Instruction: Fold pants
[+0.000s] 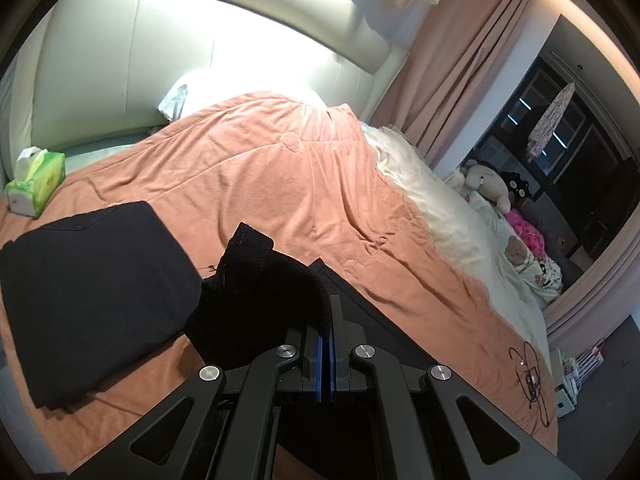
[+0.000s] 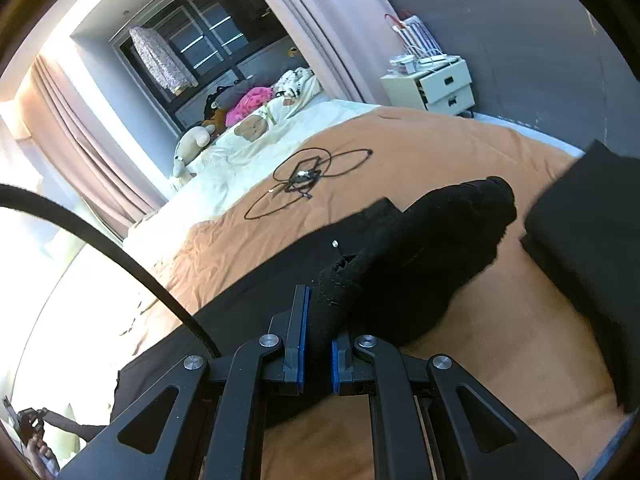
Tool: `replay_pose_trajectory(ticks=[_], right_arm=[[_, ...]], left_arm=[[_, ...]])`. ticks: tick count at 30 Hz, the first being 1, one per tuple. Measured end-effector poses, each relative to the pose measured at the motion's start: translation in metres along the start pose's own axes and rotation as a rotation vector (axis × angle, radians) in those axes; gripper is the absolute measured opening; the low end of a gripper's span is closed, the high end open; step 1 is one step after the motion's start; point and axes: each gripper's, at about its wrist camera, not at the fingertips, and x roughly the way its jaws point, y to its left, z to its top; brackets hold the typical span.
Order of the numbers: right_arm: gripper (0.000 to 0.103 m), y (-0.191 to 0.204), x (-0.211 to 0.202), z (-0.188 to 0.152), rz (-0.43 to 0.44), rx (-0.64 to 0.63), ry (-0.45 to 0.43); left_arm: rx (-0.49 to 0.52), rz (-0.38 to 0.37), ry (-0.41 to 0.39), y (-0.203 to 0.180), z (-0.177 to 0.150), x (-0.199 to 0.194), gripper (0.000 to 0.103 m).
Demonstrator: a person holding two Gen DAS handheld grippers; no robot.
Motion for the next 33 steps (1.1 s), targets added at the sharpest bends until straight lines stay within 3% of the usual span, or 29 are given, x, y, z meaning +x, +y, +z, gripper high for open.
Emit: replay_pose_trajectory(ticks=[13, 25, 33], right_arm=[[0.006, 0.048, 0.111, 0.045, -0.073, -0.083, 0.04], [0.006, 0.083, 0.234, 0.073, -0.163, -0.161, 0.114], [0.006, 0.094, 0.281, 0.077, -0.199, -0.212, 0.158]], left_arm=[[0.094, 0.088, 0.068, -0.041, 0.011, 0.126, 0.002], [0.179, 0.204, 0.163, -0.064, 0.002, 0.252, 0.002], [0.228, 0.282, 0.183, -0.068, -0.006, 0.296, 0.002]])
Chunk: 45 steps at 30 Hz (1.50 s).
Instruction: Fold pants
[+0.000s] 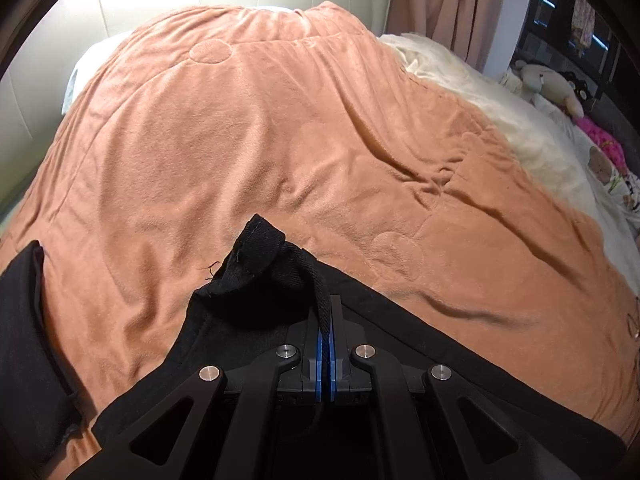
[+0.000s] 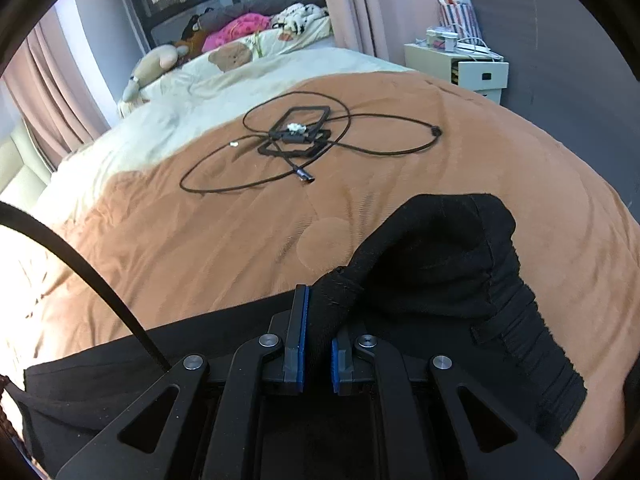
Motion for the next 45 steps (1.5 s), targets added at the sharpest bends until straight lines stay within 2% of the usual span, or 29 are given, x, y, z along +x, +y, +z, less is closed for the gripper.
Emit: replay_pose_trajectory(ticks=[4, 6, 7, 9, 10, 11, 12, 13, 15, 16, 18, 21, 26, 28, 31, 32, 34, 35, 38, 40, 41, 42, 43, 44, 45], right_arm=[[0.006, 0.008, 0.023, 0.009, -0.011, 0.003, 0.018], [0.006, 0.008, 0.029, 0.011, -0.017, 0.008, 0.009], [0.009, 0.008, 0.034, 0.011, -0.022, 0.007, 0.016], [0.013, 0.007, 0.046, 0.011, -0.009, 0.008, 0.061], [0.02, 0.006, 0.049, 0.011, 0.006, 0.004, 0.086], [0.027, 0.004, 0.048, 0.012, 0.034, 0.003, 0.093], [0.047, 0.002, 0.043, 0.012, 0.064, 0.0, 0.083], [0.069, 0.0, 0.034, 0.014, 0.08, -0.012, 0.052], [0.085, -0.009, 0.012, 0.016, 0.141, -0.014, -0.011], [0.087, -0.014, 0.004, 0.018, 0.177, -0.005, -0.021], [0.087, -0.023, -0.012, 0.02, 0.228, 0.004, -0.028], [0.087, -0.035, -0.033, 0.014, 0.114, -0.063, -0.059], [0.085, -0.057, -0.04, -0.009, 0.028, -0.11, 0.011], [0.078, -0.065, -0.043, -0.016, 0.0, -0.117, 0.026], [0.074, -0.083, -0.037, -0.023, -0.037, -0.09, 0.084], [0.072, -0.087, -0.028, -0.026, -0.066, -0.092, 0.125], [0.062, -0.093, -0.011, -0.031, -0.134, -0.108, 0.191], [0.062, -0.098, -0.004, -0.035, -0.178, -0.118, 0.211], [0.061, -0.107, -0.01, -0.044, -0.204, -0.085, 0.192], [0.061, -0.103, -0.019, -0.048, -0.258, -0.102, 0.177], [0.058, -0.099, -0.024, -0.05, -0.308, -0.124, 0.166], [0.04, -0.098, -0.028, -0.052, -0.382, -0.144, 0.157], [0.037, -0.096, -0.033, -0.054, -0.449, -0.16, 0.157], [0.037, -0.099, -0.041, -0.055, -0.427, -0.136, 0.152], [0.037, -0.105, -0.05, -0.056, -0.346, -0.085, 0.143]], left_arm=[[-0.002, 0.025, 0.008, -0.009, 0.004, 0.016, 0.002], [0.018, 0.034, 0.014, -0.014, 0.005, 0.023, 0.007], [0.034, 0.044, 0.021, -0.017, 0.005, 0.027, 0.012], [0.056, 0.048, 0.034, -0.02, 0.004, 0.03, 0.044], [0.061, 0.033, 0.027, -0.019, 0.003, 0.027, 0.053], [0.069, 0.025, 0.008, -0.019, 0.001, 0.021, 0.067], [0.08, 0.025, -0.01, -0.018, 0.0, 0.017, 0.073], [0.099, 0.027, -0.031, -0.018, -0.001, 0.011, 0.075], [0.141, 0.024, -0.046, -0.019, -0.004, 0.003, 0.077], [0.16, 0.016, -0.043, -0.018, -0.006, -0.001, 0.077], [0.174, 0.01, -0.041, -0.015, -0.01, -0.007, 0.077], [0.197, -0.009, -0.037, -0.006, -0.02, -0.019, 0.077], [0.225, -0.019, -0.015, 0.007, -0.041, -0.031, 0.077], [0.224, -0.029, -0.004, 0.015, -0.051, -0.038, 0.077], [0.234, -0.038, 0.012, 0.024, -0.064, -0.047, 0.077], [0.234, -0.035, 0.016, 0.027, -0.068, -0.049, 0.077], [0.231, -0.025, 0.027, 0.035, -0.075, -0.052, 0.077], [0.223, -0.02, 0.032, 0.04, -0.078, -0.054, 0.077], [0.2, -0.014, 0.039, 0.053, -0.085, -0.062, 0.077], [0.189, -0.018, 0.042, 0.061, -0.09, -0.069, 0.077], [0.189, -0.019, 0.042, 0.063, -0.092, -0.072, 0.077], [0.193, -0.018, 0.041, 0.065, -0.095, -0.077, 0.077], [0.195, -0.018, 0.04, 0.067, -0.096, -0.08, 0.077], [0.196, -0.022, 0.04, 0.069, -0.099, -0.084, 0.077], [0.195, -0.03, 0.042, 0.07, -0.101, -0.088, 0.077]])
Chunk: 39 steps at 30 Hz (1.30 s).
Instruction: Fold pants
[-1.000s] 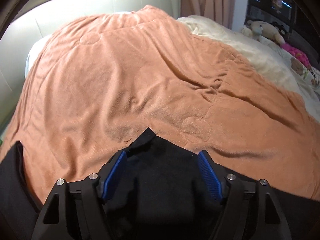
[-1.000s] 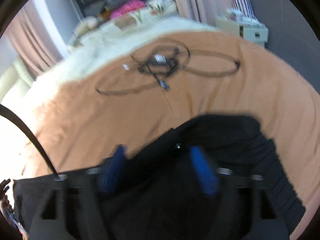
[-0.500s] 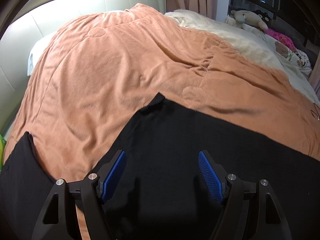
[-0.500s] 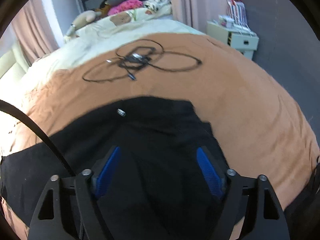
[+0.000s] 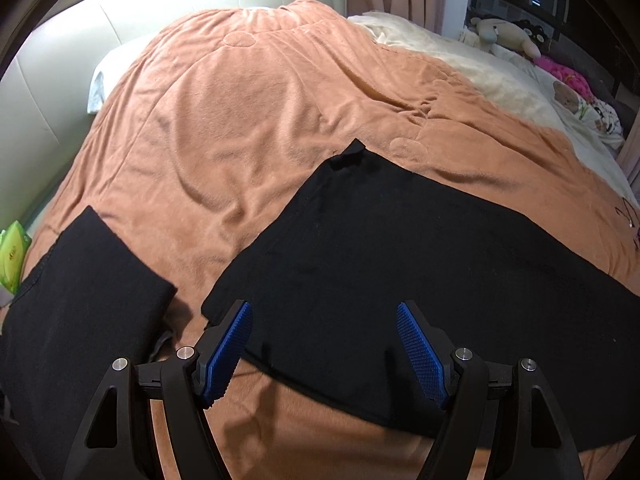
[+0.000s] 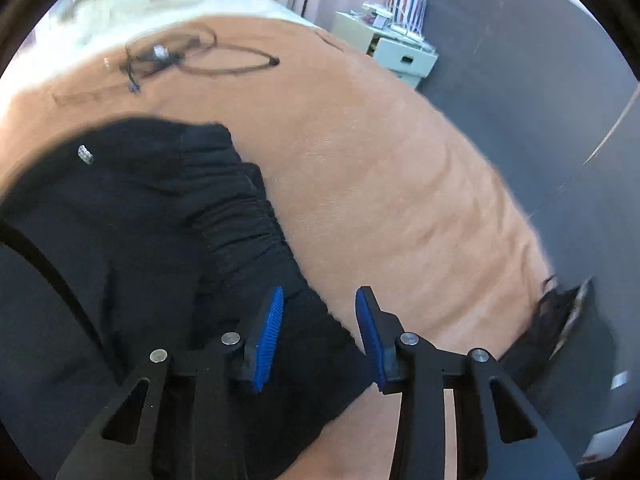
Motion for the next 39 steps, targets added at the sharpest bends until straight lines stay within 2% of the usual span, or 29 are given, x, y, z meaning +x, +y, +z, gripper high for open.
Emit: replay_pose_trajectory(ticks=[1, 4, 5, 7, 9, 16, 21, 24, 27, 32, 34, 36, 39], right_arm=[[0.038, -0.01, -0.01, -0.006, 0.102, 0.057, -0.005], [0.039, -0.018, -0.029, -0.024, 0.245, 0.091, -0.018], [0.04, -0.021, -0.032, -0.029, 0.266, 0.093, -0.019], [0.05, -0.032, -0.04, -0.044, 0.311, 0.114, -0.016], [0.057, -0.044, -0.042, -0.057, 0.361, 0.16, -0.014], [0.059, -0.075, -0.026, -0.077, 0.466, 0.271, 0.056], [0.059, -0.082, -0.003, -0.092, 0.54, 0.356, 0.1], [0.059, -0.086, 0.002, -0.093, 0.563, 0.375, 0.065], [0.058, -0.089, 0.006, -0.09, 0.572, 0.396, 0.047], [0.038, -0.089, 0.016, -0.094, 0.563, 0.431, 0.026], [0.018, -0.09, 0.018, -0.093, 0.571, 0.438, 0.027], [0.011, -0.094, 0.016, -0.093, 0.592, 0.451, 0.013], [0.01, -0.092, 0.009, -0.092, 0.595, 0.449, -0.028]], left_arm=[[-0.003, -0.014, 0.001, 0.001, -0.003, -0.004, 0.077], [-0.002, -0.04, -0.005, 0.0, -0.01, -0.016, 0.077], [0.0, -0.047, -0.008, 0.0, -0.013, -0.021, 0.077], [0.0, -0.066, -0.008, -0.001, -0.017, -0.027, 0.077], [-0.008, -0.082, -0.005, 0.0, -0.022, -0.032, 0.077], [-0.037, -0.128, 0.012, 0.007, -0.038, -0.043, 0.077], [-0.108, -0.163, 0.052, 0.022, -0.046, -0.034, 0.074], [-0.143, -0.183, 0.085, 0.031, -0.05, -0.02, 0.065], [-0.184, -0.191, 0.111, 0.037, -0.054, -0.006, 0.064], [-0.256, -0.226, 0.139, 0.044, -0.059, 0.02, 0.064], [-0.312, -0.244, 0.172, 0.047, -0.063, 0.031, 0.064], [-0.346, -0.264, 0.165, 0.048, -0.062, 0.035, 0.064], [-0.369, -0.3, 0.132, 0.048, -0.056, 0.039, 0.064]])
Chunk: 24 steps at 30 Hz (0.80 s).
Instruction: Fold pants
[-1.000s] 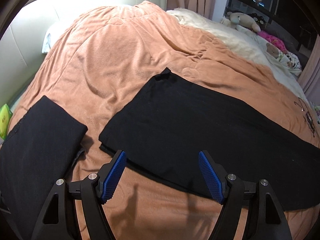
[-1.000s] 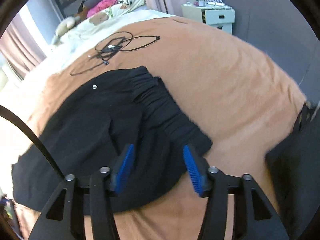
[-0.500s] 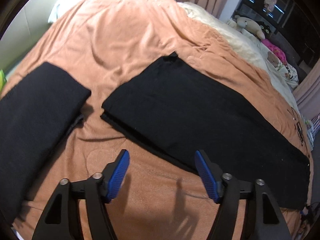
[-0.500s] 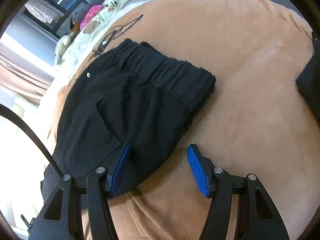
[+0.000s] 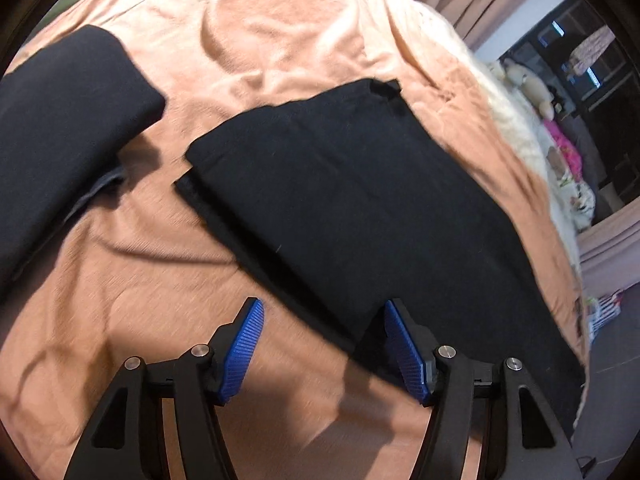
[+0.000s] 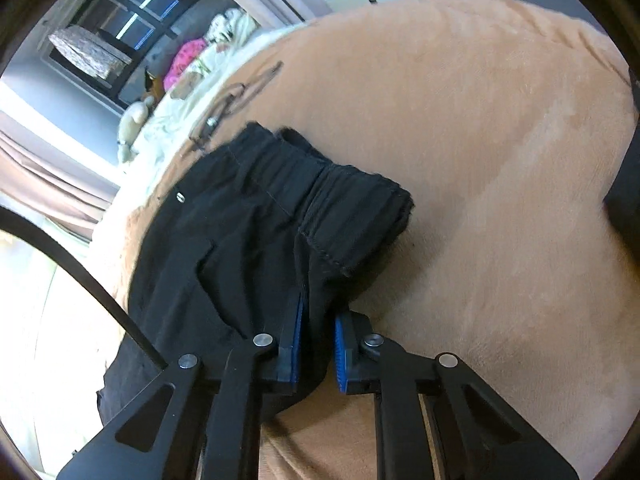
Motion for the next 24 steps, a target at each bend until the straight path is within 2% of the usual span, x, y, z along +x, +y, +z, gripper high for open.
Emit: replay_pose_trajectory(ticks=[3, 6, 9, 12, 15, 24], right_arm=[[0.01, 0.003, 0.001, -0.005, -0.003, -0.023, -0.018], [0.012, -0.001, 0.01, -0.012, -0.008, -0.02, 0.006], [0.015, -0.01, 0.002, -0.013, 0.028, 0.026, 0.014], [0.022, -0.015, -0.002, -0.016, 0.038, 0.035, 0.023], [0.022, -0.022, -0.002, -0.017, 0.046, 0.051, 0.04], [0.022, -0.043, 0.013, -0.012, 0.123, 0.14, -0.002]], left_arm=[[-0.033, -0.093, -0.034, 0.004, 0.008, 0.001, 0.064], [-0.042, -0.16, -0.089, 0.003, 0.009, -0.013, 0.064], [-0.009, -0.13, -0.1, -0.002, 0.003, -0.021, 0.064], [-0.033, -0.109, -0.042, 0.003, -0.004, -0.015, 0.064], [-0.064, -0.108, -0.018, 0.009, -0.007, -0.006, 0.064], [-0.091, -0.104, -0.096, 0.008, 0.006, 0.007, 0.064]])
